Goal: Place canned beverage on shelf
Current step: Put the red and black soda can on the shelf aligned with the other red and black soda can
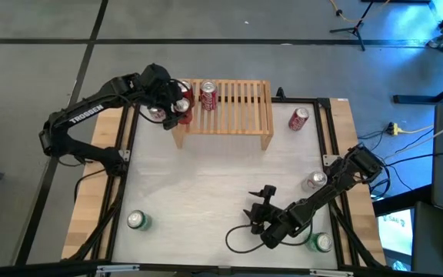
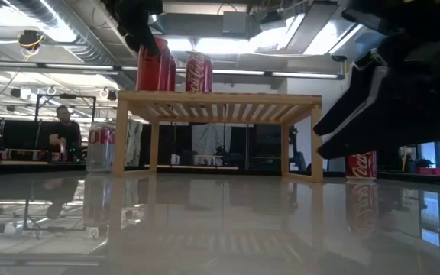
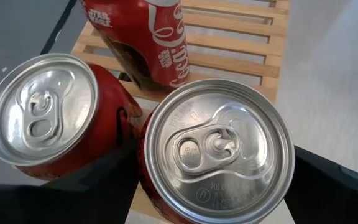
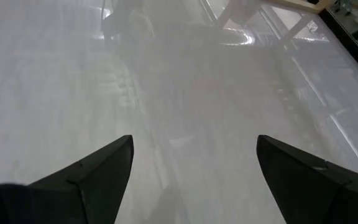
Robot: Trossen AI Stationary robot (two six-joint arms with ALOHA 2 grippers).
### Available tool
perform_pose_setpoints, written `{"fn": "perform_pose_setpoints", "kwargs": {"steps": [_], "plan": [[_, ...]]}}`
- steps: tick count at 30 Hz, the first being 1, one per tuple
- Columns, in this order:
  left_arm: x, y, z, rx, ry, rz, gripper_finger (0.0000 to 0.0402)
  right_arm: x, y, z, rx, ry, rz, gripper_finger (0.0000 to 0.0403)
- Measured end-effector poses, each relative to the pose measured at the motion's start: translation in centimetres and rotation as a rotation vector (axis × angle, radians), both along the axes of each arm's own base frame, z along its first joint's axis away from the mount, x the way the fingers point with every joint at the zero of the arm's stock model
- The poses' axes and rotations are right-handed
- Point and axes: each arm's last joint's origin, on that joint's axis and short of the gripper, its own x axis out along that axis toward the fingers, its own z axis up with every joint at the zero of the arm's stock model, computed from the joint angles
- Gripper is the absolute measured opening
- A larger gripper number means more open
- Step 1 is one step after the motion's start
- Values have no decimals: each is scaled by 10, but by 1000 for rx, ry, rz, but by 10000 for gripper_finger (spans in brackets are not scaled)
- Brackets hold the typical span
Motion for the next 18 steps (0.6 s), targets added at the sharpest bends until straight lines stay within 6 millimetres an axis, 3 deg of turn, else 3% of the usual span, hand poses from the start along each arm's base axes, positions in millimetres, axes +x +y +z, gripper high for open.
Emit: {"fn": "perform_pose_setpoints", "kwargs": {"steps": [11,18], "plan": [[0,0,0,-11,-4,21,384,1,-1,0,9,12,6,337],[1,1,4,4,-32,25,388,1,-1,0,9,13,7,337]]}}
